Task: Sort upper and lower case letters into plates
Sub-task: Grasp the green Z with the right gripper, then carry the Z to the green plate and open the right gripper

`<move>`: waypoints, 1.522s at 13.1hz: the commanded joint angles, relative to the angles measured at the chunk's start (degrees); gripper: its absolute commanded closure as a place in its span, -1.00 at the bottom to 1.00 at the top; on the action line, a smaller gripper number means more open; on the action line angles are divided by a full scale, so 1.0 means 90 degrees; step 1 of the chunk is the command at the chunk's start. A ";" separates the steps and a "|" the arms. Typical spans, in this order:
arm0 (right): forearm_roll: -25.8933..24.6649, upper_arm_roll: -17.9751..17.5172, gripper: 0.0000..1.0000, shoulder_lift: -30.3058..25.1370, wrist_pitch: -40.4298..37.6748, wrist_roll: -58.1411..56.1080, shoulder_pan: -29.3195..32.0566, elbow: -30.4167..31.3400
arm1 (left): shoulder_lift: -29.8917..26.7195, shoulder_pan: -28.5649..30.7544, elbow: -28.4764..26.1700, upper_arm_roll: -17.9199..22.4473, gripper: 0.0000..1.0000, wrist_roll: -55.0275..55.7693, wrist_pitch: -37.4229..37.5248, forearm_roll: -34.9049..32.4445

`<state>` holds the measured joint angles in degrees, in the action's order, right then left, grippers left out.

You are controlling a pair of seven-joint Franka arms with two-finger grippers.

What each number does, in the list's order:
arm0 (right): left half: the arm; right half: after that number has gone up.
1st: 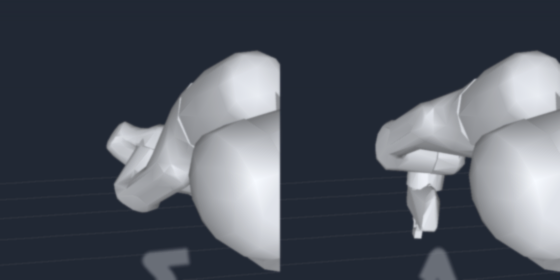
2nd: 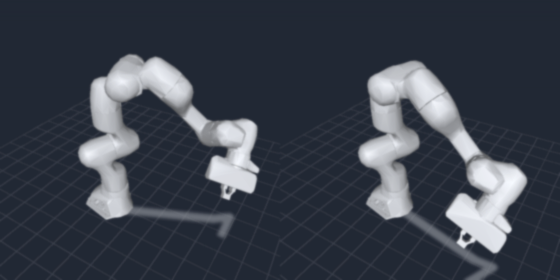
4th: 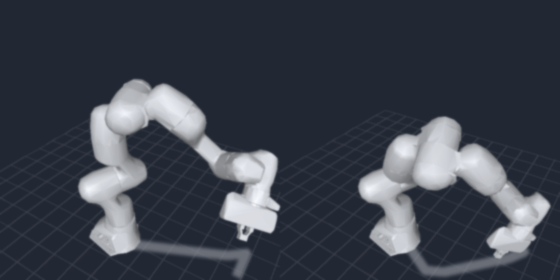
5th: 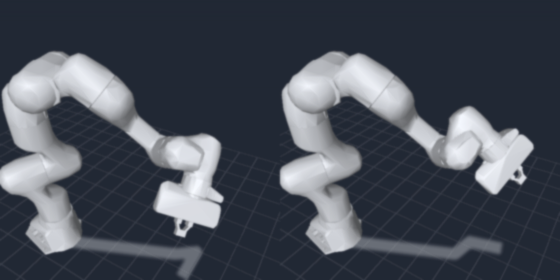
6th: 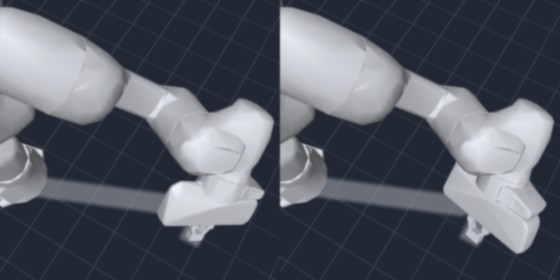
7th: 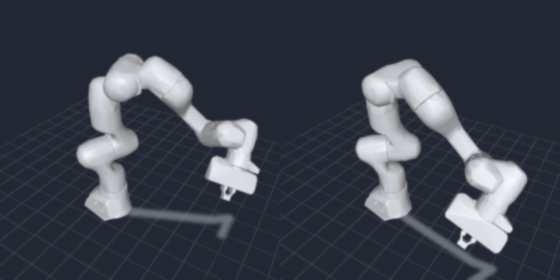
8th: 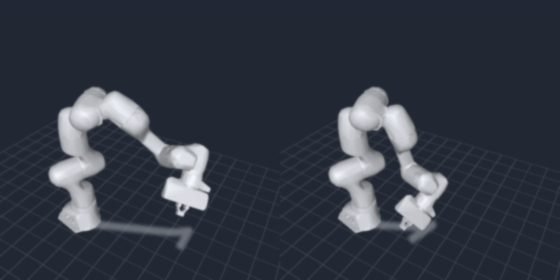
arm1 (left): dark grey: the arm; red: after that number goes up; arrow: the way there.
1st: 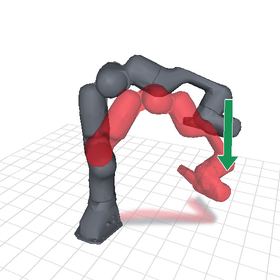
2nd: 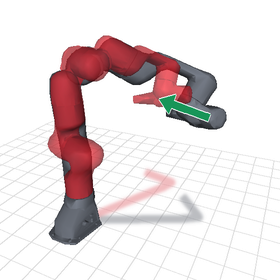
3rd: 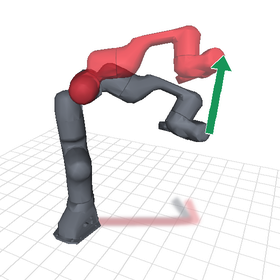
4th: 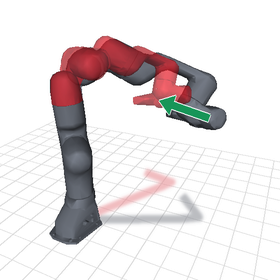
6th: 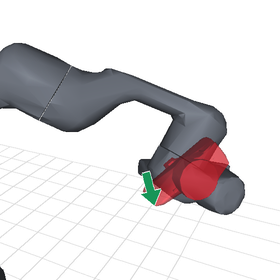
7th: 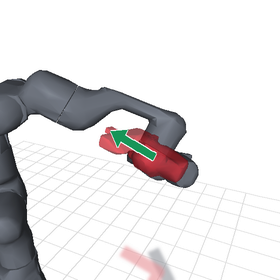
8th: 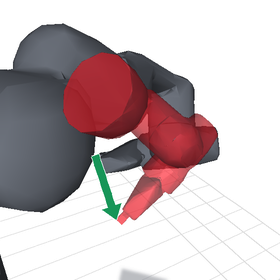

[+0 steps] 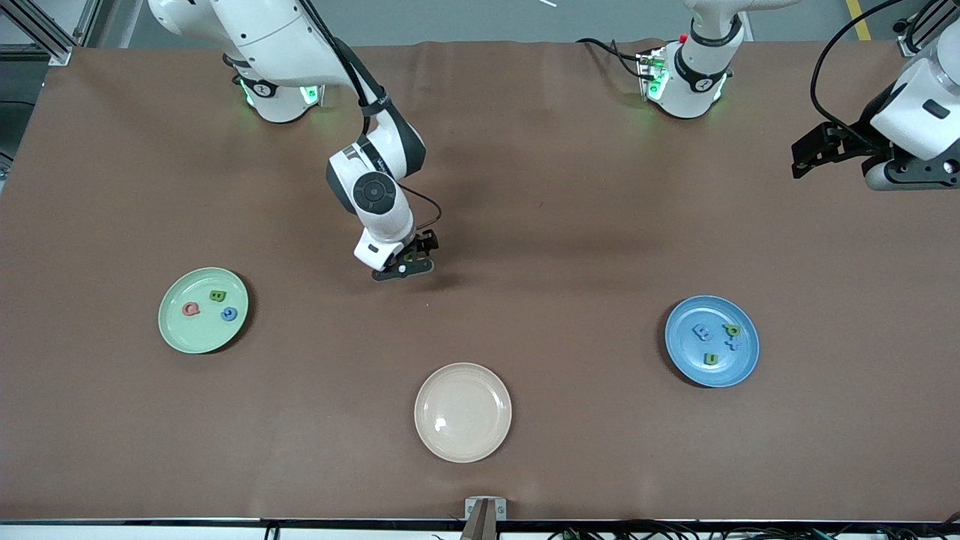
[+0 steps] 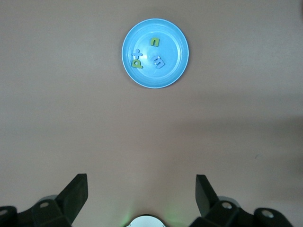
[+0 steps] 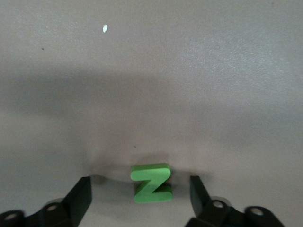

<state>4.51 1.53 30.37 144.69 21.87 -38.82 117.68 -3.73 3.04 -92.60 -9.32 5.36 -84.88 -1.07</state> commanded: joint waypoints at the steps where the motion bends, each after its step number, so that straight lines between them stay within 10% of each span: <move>1: 0.0095 -0.0014 -0.48 0.0063 0.0144 0.0040 0.0017 0.0040 | -0.0201 0.0013 -0.0200 0.0000 -1.00 -0.0069 -0.0080 0.0099; 10: 0.0095 -0.0014 0.65 0.0034 0.0037 0.0040 0.0153 0.0030 | -0.0201 0.0013 -0.0210 0.0000 -1.00 -0.0069 -0.0070 0.0099; 20: -0.0245 0.0005 0.68 -0.1343 -0.2561 -0.2385 0.2532 -0.0722 | -0.0201 0.0013 -0.0210 -0.0010 -1.00 -0.0069 -0.0061 0.0099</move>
<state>4.08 2.66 18.82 122.57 8.59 -22.72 111.38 -3.85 3.03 -93.08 -9.38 5.36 -84.88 -1.07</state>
